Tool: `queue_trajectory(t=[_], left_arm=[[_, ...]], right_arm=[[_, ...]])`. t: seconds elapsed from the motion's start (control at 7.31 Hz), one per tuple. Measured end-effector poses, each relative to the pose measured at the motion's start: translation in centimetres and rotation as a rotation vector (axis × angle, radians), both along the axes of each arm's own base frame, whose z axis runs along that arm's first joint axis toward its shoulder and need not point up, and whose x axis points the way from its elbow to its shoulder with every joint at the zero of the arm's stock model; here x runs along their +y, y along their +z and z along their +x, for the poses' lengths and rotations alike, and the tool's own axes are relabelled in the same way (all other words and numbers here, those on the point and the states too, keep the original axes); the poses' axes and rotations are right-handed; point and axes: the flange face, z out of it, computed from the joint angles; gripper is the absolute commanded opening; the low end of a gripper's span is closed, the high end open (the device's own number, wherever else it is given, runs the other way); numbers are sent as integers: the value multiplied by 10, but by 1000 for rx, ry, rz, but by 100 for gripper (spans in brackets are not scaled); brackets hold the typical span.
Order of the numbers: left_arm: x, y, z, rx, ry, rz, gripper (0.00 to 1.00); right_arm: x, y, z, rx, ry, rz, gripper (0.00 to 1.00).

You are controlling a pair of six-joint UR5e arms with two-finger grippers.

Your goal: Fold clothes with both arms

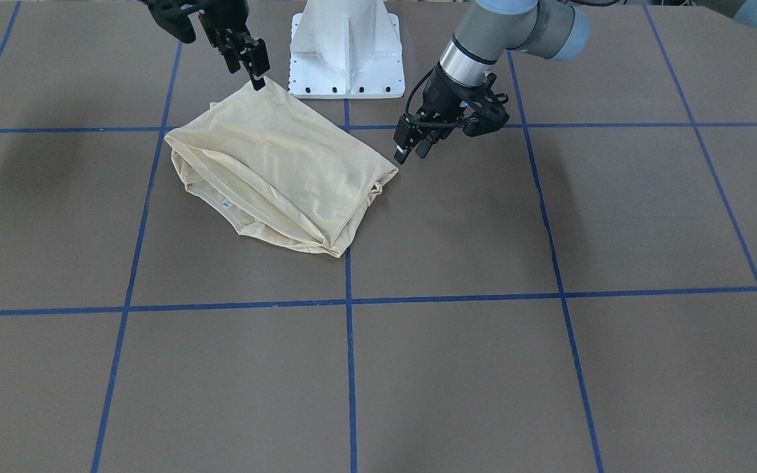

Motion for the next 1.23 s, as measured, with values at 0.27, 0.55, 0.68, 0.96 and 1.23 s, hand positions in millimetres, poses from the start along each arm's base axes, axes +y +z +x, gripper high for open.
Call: queue_trajectory(t=[0.27, 0.55, 0.68, 0.96, 1.23], left_arm=[[25, 20, 30, -55, 42, 2, 57], [29, 25, 40, -97, 35, 112, 57], [27, 24, 40, -120, 47, 223, 57], [26, 21, 36, -118, 70, 460, 56], [28, 35, 47, -67, 82, 582, 55]], right_arm=[[-45, 2, 5, 20, 6, 30, 100], [-68, 8, -8, 55, -5, 56, 100], [-73, 8, -10, 60, -9, 63, 100], [-76, 8, -11, 63, -9, 68, 100], [-83, 9, -5, 71, -21, 95, 100]])
